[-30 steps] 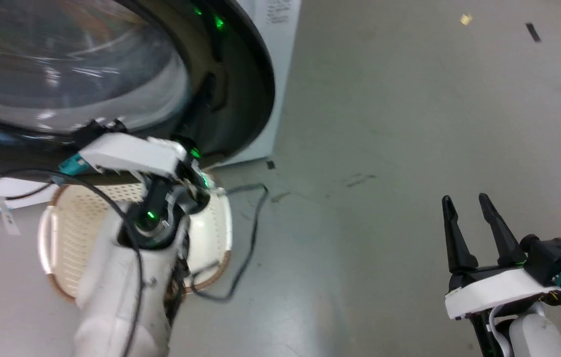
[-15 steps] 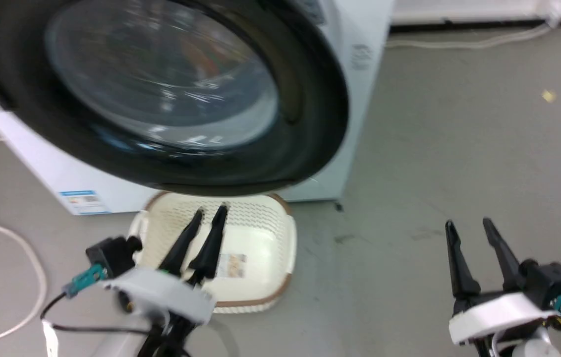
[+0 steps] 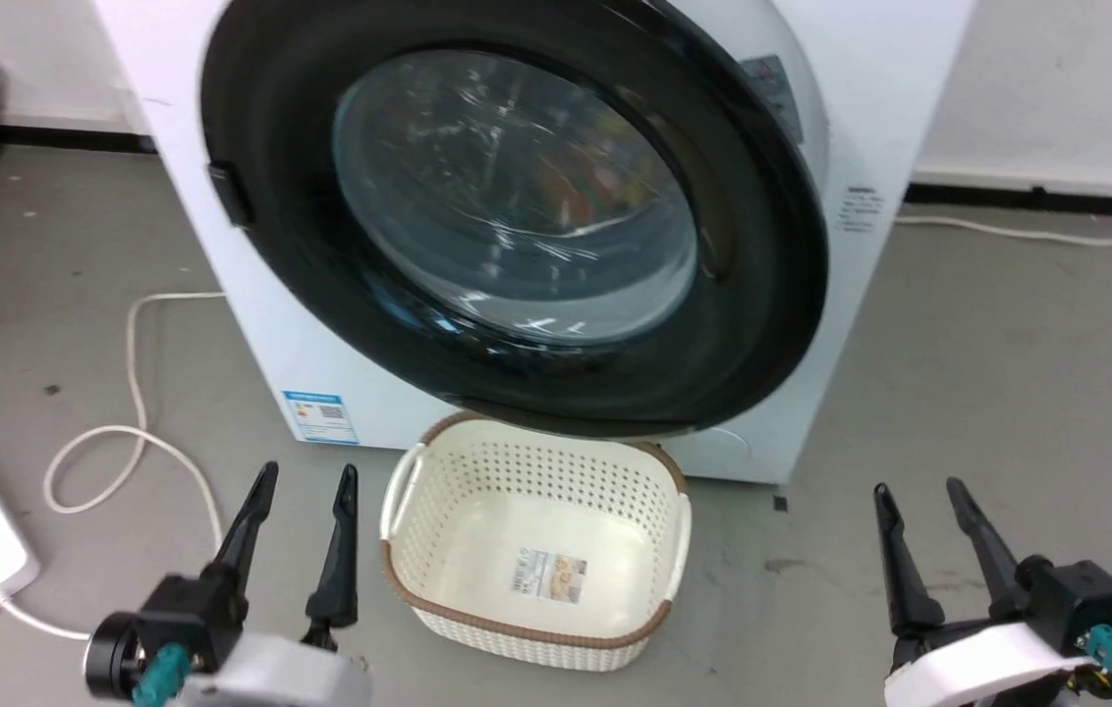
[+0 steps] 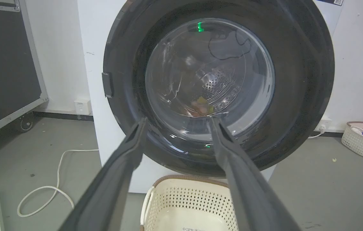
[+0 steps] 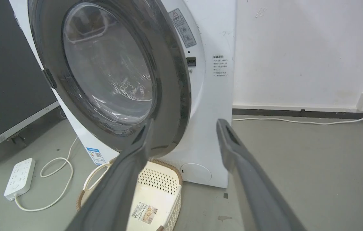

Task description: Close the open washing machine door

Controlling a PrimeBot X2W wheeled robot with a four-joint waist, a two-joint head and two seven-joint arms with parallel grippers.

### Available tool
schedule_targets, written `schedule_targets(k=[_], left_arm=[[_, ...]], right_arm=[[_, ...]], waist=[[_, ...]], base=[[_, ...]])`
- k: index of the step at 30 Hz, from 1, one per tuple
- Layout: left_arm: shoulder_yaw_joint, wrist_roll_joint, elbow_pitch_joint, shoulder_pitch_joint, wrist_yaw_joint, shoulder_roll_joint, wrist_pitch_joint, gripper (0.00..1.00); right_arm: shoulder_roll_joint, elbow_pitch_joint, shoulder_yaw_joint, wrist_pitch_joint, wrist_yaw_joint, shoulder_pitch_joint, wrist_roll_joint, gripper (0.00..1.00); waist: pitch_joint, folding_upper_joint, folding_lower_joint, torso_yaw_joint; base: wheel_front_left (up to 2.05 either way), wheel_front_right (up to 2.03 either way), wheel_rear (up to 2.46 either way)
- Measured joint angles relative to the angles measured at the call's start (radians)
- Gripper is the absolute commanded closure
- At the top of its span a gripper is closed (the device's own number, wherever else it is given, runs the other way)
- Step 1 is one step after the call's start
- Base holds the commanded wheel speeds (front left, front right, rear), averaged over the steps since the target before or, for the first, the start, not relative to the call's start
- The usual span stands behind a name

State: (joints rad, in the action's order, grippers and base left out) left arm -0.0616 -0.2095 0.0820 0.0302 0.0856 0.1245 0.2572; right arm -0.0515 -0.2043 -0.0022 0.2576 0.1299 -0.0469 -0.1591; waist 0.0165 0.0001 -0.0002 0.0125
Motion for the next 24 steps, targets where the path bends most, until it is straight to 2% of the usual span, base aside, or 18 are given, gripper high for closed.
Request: schedule_targets(k=[4,8,13,14,15,16,19,24], left_arm=[[0.016,0.097,-0.052,-0.05,0.001,-0.016,0.0,0.0],[0.034,0.106,-0.059,-0.072,0.011,-0.034,0.0,0.0],[0.003,0.172,-0.051,-0.079,0.023,-0.028,0.0,0.0],[0.001,0.175,-0.051,-0.079,0.023,-0.028,0.0,0.0],[-0.002,0.179,-0.051,-0.079,0.023,-0.029,0.0,0.0],[-0.005,0.182,-0.05,-0.078,0.023,-0.03,0.0,0.0],[-0.016,0.19,-0.049,-0.068,0.023,-0.034,0.0,0.0],[-0.041,0.199,-0.049,-0.025,0.018,-0.046,0.0,0.0]], right_arm=[[0.0,-0.01,0.008,0.0,0.0,0.008,0.0,0.0],[0.0,-0.017,0.02,0.0,0.0,0.016,0.003,0.0],[0.0,-0.02,0.023,0.0,0.0,0.017,0.007,0.0],[0.0,-0.019,0.023,0.0,0.0,0.017,0.01,0.06],[0.0,-0.018,0.024,0.0,0.0,0.017,0.013,0.59],[0.0,-0.016,0.027,0.0,0.0,0.017,0.02,0.98],[-0.012,-0.001,0.063,0.0,0.0,0.004,0.031,1.0],[-0.087,0.003,0.135,0.0,0.0,-0.085,0.032,1.0]], waist=[[-0.011,-0.0001,0.0,0.022],[-0.013,0.0,0.0001,0.035],[-0.004,0.0,0.0001,0.04],[0.001,0.0,0.0001,0.041],[0.007,0.0,0.0001,0.043],[0.015,0.0,0.0002,0.045],[0.044,0.0,0.0002,0.053],[0.105,0.0,0.0003,0.077]], base=[[0.0,0.0,0.0],[0.0,0.0,0.0],[0.0,0.0,0.0],[0.0,0.0,0.0],[0.0,0.0,0.0],[0.0,0.0,0.0],[0.0,0.0,0.0],[0.0,0.0,0.0]])
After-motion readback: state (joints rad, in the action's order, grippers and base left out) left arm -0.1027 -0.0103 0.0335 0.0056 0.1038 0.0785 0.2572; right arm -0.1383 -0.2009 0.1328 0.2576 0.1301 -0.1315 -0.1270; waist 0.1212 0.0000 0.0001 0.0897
